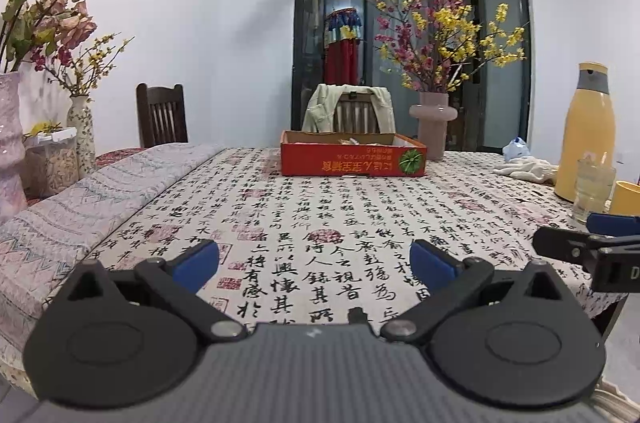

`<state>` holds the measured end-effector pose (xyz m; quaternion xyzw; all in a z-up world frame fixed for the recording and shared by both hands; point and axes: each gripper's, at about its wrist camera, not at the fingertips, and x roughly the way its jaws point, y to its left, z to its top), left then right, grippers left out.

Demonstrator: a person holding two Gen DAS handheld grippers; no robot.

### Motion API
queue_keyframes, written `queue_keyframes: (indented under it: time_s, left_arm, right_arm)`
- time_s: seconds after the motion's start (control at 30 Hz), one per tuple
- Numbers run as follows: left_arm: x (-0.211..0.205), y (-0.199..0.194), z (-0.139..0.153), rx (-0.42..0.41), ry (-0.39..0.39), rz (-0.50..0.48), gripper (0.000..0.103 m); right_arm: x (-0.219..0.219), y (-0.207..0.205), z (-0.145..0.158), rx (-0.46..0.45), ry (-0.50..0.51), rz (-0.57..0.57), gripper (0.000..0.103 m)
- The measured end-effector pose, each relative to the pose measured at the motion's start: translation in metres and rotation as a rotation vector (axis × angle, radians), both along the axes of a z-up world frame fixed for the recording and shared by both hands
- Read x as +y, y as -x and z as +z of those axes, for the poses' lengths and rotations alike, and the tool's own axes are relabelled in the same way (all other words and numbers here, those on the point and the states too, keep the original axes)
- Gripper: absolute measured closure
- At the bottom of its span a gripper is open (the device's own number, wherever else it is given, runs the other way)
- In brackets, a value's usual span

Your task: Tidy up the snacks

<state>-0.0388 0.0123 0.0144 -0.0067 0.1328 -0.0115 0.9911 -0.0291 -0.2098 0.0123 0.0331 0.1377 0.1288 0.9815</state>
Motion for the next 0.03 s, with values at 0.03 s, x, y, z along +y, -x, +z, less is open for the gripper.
queue_keyframes:
  time_s: [0.03]
  left_arm:
    - [-0.0007,-0.0001,0.0002,-0.001,-0.006,0.0,0.0]
  right_arm:
    - [-0.0001,-0.0001,0.0,0.0,0.0,0.0,0.0]
